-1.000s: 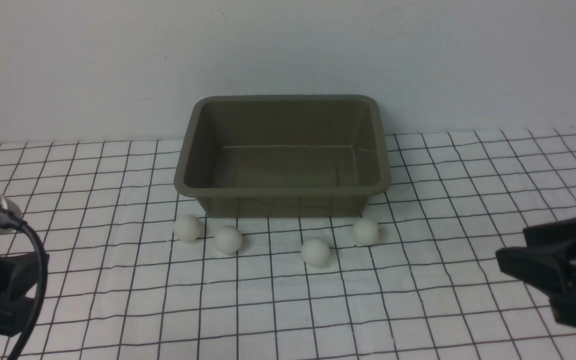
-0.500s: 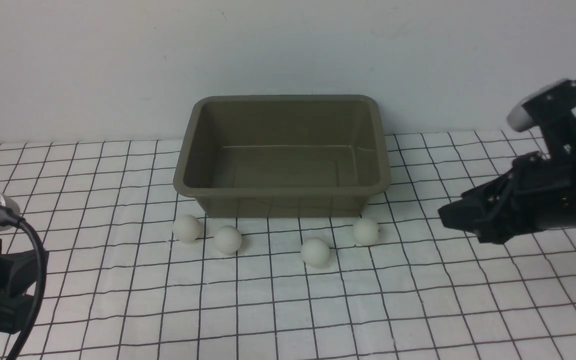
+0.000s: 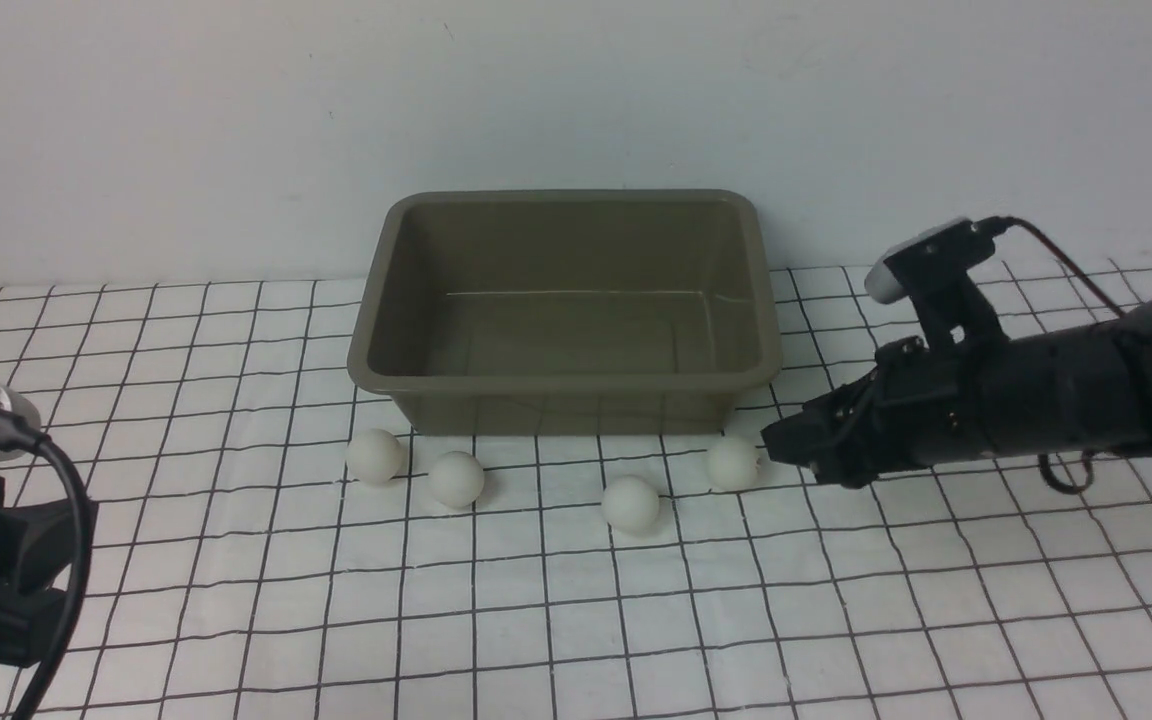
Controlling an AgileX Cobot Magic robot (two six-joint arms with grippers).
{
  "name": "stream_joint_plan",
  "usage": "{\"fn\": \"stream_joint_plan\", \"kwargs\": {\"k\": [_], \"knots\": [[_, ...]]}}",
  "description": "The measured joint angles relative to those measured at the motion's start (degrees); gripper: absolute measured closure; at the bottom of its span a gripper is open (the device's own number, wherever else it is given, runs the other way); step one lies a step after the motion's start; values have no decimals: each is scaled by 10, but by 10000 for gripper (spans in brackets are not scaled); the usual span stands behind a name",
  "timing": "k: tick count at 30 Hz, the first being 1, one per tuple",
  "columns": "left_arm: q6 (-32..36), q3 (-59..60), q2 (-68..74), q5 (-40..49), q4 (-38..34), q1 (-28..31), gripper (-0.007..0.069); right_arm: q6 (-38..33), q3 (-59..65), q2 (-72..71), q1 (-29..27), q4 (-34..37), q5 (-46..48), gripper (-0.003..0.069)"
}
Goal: Put the table tennis balls into the box on the white checkered tablecloth.
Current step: 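Reach for and grasp a ping pong ball on the table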
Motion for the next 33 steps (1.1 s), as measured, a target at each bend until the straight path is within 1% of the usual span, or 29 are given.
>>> {"fn": "stream_joint_plan", "kwargs": {"k": [2, 9, 12, 15, 22, 28, 33], "knots": [[0, 0, 0, 0, 0, 0, 272, -28, -1, 16, 0, 38, 4, 326], [0, 0, 0, 0, -1, 0, 272, -92, -3, 52, 0, 109, 8, 326], [0, 0, 0, 0, -1, 0, 272, -137, -3, 80, 0, 152, 18, 326], [0, 0, 0, -1, -1, 0, 272, -164, -3, 96, 1, 161, 33, 326], [0, 0, 0, -1, -1, 0, 272, -203, -6, 118, 17, 163, 34, 326], [0, 0, 0, -2, -1, -1, 272, -210, -23, 134, 23, 164, 25, 326], [0, 0, 0, -2, -1, -1, 272, -207, -44, 136, 23, 166, -5, 326]]}}
